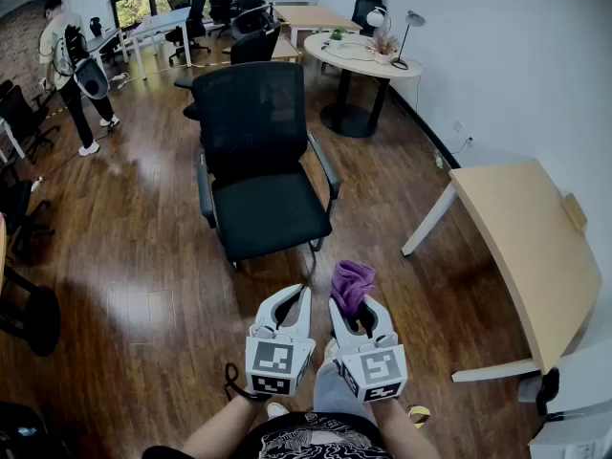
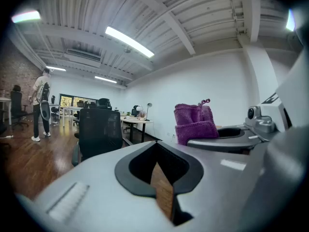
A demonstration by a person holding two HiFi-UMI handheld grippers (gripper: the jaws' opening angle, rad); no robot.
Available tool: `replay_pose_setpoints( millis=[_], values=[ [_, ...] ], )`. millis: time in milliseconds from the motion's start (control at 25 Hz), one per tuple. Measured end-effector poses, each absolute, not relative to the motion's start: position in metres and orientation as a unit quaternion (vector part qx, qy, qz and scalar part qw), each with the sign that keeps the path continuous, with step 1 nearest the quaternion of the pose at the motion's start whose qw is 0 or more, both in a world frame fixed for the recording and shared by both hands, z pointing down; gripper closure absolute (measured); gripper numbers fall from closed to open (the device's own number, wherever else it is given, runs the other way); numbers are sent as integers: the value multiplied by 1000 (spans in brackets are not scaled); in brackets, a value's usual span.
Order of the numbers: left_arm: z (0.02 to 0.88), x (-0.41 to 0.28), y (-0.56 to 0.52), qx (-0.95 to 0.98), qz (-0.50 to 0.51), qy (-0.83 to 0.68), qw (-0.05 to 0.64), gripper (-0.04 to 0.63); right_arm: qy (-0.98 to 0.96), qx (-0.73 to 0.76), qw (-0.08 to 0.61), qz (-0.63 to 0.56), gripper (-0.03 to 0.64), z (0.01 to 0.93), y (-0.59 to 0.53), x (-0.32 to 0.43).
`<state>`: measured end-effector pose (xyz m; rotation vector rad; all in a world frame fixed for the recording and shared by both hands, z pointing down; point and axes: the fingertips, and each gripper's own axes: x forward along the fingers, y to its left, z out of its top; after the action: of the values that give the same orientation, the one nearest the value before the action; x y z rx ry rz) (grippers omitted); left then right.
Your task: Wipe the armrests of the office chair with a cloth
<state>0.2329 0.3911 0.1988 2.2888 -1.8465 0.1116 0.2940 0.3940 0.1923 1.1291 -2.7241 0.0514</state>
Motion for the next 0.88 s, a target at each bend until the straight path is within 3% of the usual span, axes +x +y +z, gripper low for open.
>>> replay_pose_setpoints(
  millis=[520, 880],
  values=[
    [183, 292, 194, 761, 59, -639, 97, 591, -934, 351, 71, 15, 518, 174, 199, 345],
    [198, 305, 115, 743, 68, -656, 111, 591, -945, 322, 59, 22, 518, 183, 115, 354]
  ],
)
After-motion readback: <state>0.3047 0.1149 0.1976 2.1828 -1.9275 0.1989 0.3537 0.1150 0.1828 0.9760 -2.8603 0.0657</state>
